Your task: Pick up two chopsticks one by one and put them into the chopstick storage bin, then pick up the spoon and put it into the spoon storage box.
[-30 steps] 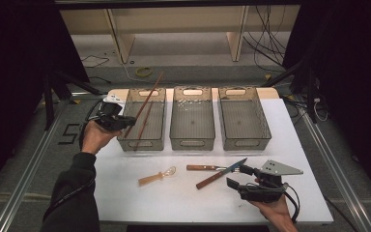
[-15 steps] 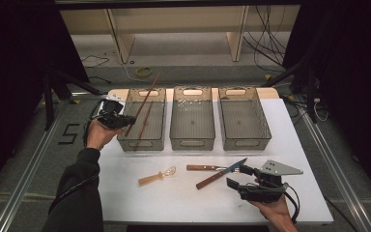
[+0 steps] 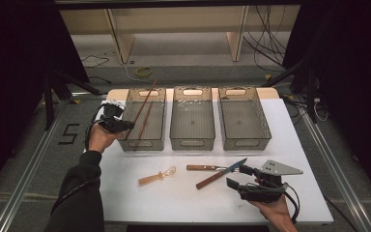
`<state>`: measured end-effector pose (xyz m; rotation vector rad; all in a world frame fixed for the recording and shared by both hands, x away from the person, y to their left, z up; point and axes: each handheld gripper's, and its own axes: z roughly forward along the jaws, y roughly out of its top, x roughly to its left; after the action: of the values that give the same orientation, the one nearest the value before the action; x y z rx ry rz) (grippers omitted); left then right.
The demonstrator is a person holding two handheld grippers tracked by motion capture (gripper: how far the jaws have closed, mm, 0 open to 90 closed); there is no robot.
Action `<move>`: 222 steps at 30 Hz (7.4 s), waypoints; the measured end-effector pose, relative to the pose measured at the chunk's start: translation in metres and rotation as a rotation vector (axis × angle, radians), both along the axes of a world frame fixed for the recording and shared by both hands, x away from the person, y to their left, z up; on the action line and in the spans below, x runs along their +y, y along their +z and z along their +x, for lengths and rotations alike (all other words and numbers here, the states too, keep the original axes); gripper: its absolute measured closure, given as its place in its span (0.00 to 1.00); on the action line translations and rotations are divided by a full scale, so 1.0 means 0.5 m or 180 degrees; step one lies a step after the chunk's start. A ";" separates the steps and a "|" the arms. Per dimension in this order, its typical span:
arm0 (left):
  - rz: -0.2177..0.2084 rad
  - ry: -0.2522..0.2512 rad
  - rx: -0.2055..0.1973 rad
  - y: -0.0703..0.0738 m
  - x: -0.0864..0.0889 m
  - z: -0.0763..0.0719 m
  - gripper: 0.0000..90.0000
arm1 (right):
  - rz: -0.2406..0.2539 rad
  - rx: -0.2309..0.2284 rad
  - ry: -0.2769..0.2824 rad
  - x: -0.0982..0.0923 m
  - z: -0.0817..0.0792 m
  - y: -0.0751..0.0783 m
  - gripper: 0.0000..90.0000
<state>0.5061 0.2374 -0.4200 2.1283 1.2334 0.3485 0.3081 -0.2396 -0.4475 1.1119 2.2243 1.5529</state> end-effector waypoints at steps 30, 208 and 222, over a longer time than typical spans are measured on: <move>-0.0366 -0.0122 -0.0165 0.036 -0.004 -0.074 0.39 | 0.0000 -0.0007 -0.0003 0.001 0.000 0.000 0.30; -0.0221 -0.1160 -0.0133 0.054 -0.230 -0.118 0.81 | -0.0012 -0.0005 -0.0006 0.001 0.001 -0.002 0.30; -0.0338 -0.1050 -0.0223 0.081 -0.259 -0.055 0.81 | -0.0008 -0.0002 0.0000 0.000 0.001 -0.002 0.30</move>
<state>0.4787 0.1081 -0.3793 2.1609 0.8235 0.2055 0.3087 -0.2396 -0.4483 1.1106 2.2252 1.5500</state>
